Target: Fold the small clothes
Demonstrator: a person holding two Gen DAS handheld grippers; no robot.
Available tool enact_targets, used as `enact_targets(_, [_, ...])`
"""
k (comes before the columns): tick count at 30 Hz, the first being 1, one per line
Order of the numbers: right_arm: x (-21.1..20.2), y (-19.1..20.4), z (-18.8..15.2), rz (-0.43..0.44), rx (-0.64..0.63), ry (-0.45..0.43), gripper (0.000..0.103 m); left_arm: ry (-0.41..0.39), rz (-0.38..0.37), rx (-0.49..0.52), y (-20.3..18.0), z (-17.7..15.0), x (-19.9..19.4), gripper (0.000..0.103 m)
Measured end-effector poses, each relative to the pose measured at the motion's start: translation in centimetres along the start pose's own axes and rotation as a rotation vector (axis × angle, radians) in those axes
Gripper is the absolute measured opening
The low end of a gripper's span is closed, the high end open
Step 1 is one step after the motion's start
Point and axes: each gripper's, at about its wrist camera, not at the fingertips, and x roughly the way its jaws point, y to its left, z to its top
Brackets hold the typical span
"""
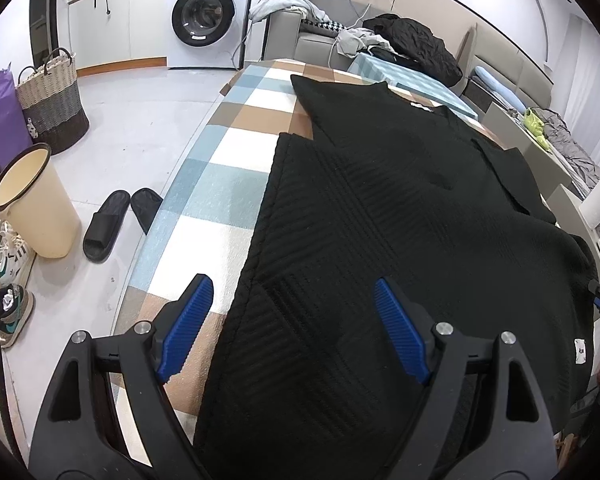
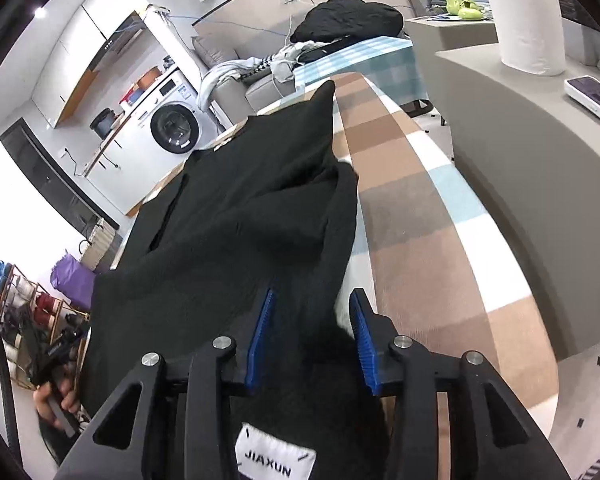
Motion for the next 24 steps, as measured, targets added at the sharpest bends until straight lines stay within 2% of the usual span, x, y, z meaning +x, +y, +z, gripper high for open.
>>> enact_targets(12, [0.0, 0.1, -1.6, -0.011, -0.034, 0.007, 0.042, 0.012, 0.001, 0.001, 0.5, -0.6, 0.0, 0.082])
enact_targets(15, [-0.2, 0.0, -1.6, 0.001, -0.026, 0.005, 0.043, 0.018, -0.003, -0.005, 0.7, -0.8, 0.1, 0.093])
enact_targets(16, [-0.3, 0.0, -1.7, 0.007, -0.022, 0.005, 0.043, 0.015, -0.001, -0.003, 0.7, -0.8, 0.0, 0.103])
enact_targets(24, [-0.3, -0.1, -2.0, 0.025, -0.023, 0.008, 0.046, 0.023, -0.015, -0.023, 1.0, -0.8, 0.5, 0.102])
